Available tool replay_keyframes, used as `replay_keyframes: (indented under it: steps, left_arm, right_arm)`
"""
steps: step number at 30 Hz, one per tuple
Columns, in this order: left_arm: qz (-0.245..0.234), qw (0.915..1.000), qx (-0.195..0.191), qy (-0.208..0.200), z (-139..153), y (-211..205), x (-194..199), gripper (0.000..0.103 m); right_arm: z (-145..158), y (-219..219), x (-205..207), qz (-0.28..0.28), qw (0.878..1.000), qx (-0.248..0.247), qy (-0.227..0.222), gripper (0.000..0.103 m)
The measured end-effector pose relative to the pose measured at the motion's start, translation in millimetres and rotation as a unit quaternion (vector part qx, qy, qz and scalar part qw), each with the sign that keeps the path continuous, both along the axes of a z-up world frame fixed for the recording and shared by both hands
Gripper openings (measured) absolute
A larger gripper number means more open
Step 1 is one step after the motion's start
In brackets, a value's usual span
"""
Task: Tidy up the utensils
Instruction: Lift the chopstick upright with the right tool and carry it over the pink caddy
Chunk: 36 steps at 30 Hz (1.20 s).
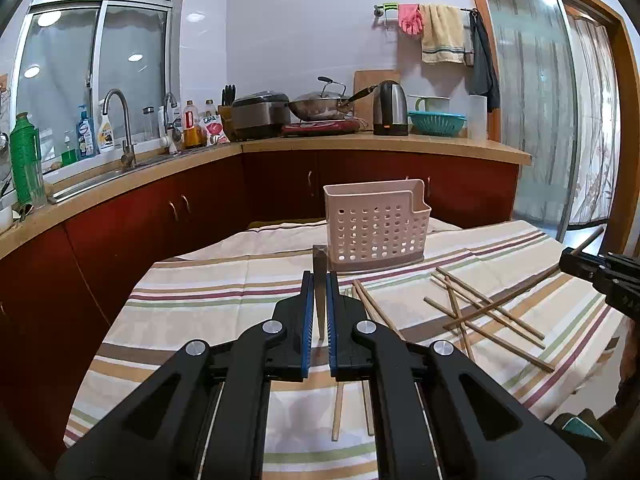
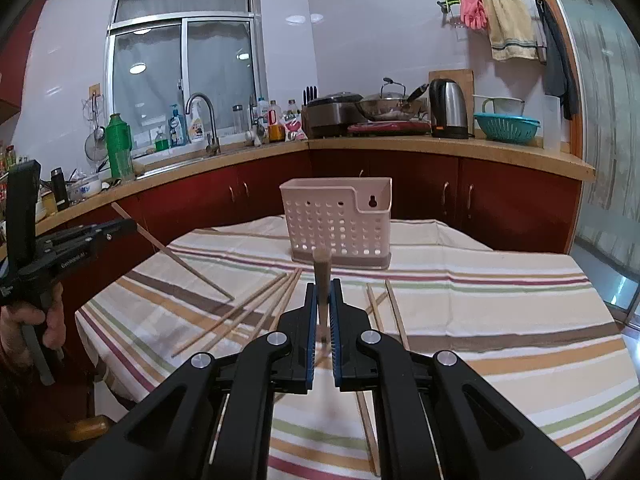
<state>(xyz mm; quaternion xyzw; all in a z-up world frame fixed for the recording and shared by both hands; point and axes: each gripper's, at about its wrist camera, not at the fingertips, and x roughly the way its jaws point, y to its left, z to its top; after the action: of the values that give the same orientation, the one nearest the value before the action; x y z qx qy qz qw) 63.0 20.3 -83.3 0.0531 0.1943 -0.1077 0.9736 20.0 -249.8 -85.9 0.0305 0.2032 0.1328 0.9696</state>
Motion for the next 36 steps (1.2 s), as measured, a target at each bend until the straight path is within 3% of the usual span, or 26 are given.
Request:
replay_keyframes:
  steps: [21,36]
  left_arm:
    - [0.007,0.9987,-0.029,-0.041,31.0,1.4,42.9,0.007]
    - [-0.025,0.9937,-0.055,-0.095,82.3,-15.7,80.6,0.007]
  right_arm:
    - [28.2,0.8,34.3,-0.001,0.999,0.004,-0.035,0.007]
    - [72.1,-17.6,80.2,-0.008,0.996,0.028,-0.087,0.007]
